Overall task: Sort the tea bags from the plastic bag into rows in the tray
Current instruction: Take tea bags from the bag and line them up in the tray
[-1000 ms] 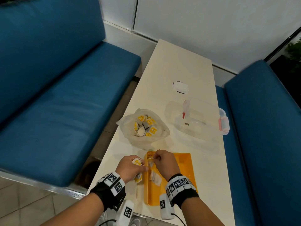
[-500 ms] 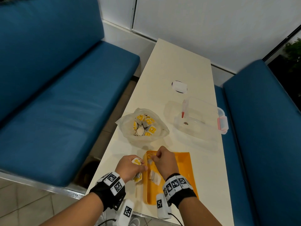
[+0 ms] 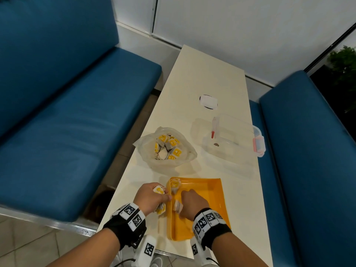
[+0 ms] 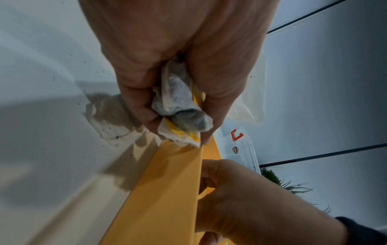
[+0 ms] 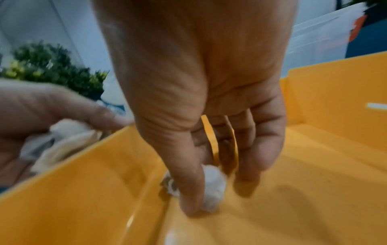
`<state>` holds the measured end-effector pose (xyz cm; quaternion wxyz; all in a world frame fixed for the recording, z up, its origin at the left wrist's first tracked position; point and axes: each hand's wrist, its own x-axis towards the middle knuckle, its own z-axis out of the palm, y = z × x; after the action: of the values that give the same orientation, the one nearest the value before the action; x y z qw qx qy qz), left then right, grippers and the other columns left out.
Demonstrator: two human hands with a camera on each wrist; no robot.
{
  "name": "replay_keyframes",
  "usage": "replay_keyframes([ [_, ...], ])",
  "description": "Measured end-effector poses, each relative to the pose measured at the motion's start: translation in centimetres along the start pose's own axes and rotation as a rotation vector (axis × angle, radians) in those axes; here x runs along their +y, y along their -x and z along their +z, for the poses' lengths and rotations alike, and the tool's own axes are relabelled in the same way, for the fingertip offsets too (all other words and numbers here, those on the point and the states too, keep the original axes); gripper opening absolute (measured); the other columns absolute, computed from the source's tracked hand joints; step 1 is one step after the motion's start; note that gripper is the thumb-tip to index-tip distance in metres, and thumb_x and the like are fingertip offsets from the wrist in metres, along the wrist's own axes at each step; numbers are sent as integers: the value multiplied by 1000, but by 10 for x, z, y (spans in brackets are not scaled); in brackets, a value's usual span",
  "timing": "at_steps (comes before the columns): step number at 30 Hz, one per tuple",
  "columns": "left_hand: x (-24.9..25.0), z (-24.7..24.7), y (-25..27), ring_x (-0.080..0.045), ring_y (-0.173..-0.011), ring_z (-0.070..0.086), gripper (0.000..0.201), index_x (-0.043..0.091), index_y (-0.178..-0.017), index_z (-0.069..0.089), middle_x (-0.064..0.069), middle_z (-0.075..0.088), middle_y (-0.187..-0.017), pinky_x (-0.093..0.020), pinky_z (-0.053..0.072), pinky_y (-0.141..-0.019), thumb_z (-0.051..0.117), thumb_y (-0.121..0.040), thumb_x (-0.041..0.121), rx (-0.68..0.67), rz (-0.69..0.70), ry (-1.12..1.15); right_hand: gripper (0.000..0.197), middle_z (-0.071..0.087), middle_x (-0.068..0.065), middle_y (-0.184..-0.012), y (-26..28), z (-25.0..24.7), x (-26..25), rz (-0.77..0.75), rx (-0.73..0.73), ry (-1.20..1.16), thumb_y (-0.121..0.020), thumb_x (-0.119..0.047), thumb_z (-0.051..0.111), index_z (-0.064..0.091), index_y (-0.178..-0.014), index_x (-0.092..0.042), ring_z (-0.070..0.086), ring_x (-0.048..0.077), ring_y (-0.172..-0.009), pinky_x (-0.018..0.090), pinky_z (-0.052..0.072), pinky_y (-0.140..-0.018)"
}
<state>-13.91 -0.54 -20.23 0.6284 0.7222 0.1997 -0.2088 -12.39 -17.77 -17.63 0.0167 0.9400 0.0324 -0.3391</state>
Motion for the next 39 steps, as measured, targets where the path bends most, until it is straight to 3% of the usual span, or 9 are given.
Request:
replay_keyframes([
  [7, 1, 0, 1, -13, -55, 63, 20, 11, -79, 77, 3, 68, -61, -22, 48, -48, 91, -66, 14, 4, -3, 12, 33, 51, 12, -130, -4, 10, 1, 1, 47, -65, -91, -30, 66, 58, -119, -16, 58, 30, -113, 37, 49, -93],
  [10, 1, -1, 0, -14, -60, 65, 19, 12, -78, 77, 2, 70, -65, -23, 50, -52, 91, -66, 14, -7, 4, 6, 11, 63, 10, -117, -1, 7, 4, 1, 87, -211, -92, -26, 61, 61, -99, -18, 60, 27, -110, 32, 48, -90],
  [13, 1, -2, 0, -14, -61, 66, 19, 13, -78, 76, 2, 70, -66, -23, 49, -51, 91, -66, 14, -15, 11, -2, 24, 64, 3, -97, 3, 4, 11, 27, 103, -371, -84, -18, 69, 48, -76, -25, 62, 23, -94, 31, 52, -78],
  [16, 1, -2, 0, -15, -61, 65, 19, 13, -77, 76, 2, 70, -65, -24, 49, -52, 91, -65, 14, -11, 6, -2, 31, 59, 1, -77, 10, 0, 17, 40, 83, -560, -73, -10, 76, 47, -75, -22, 59, 22, -69, 34, 49, -61],
  [22, 1, -3, -1, -17, -64, 67, 20, 13, -76, 76, 0, 72, -67, -26, 52, -56, 92, -64, 13, -16, 13, -3, 22, 58, 1, -52, 17, -10, 27, -1, 105, -821, -74, 6, 72, 59, -72, -11, 57, 16, -44, 31, 47, -50],
  [27, 1, -3, 0, -18, -65, 68, 18, 14, -75, 76, -1, 73, -68, -28, 54, -58, 91, -65, 12, -19, 17, -2, 12, 65, 3, -62, 23, -11, 34, -19, 87, -869, -78, 4, 71, 71, -79, -8, 63, 14, -53, 29, 55, -56],
  [33, 1, -3, 0, -17, -64, 67, 18, 14, -75, 76, -1, 72, -67, -28, 54, -57, 91, -66, 12, -18, 11, -5, 34, 63, -6, -72, 26, -8, 41, -87, 111, -752, -72, 9, 63, 71, -83, -23, 59, 6, -66, 21, 50, -60],
  [36, 1, -3, 0, -18, -64, 68, 19, 15, -75, 76, 0, 72, -67, -30, 56, -60, 92, -65, 13, -24, 10, -2, 24, 62, -14, -62, 27, -6, 42, -82, 220, -758, -80, -2, 63, 68, -76, -25, 58, 6, -63, 28, 52, -65],
  [39, 1, -3, 0, -18, -64, 67, 19, 14, -76, 76, -1, 71, -67, -31, 57, -61, 91, -65, 13, -25, 16, -6, 14, 63, -10, -78, 29, -3, 44, -82, 309, -731, -80, -19, 76, 66, -74, -26, 57, 4, -71, 21, 49, -69],
])
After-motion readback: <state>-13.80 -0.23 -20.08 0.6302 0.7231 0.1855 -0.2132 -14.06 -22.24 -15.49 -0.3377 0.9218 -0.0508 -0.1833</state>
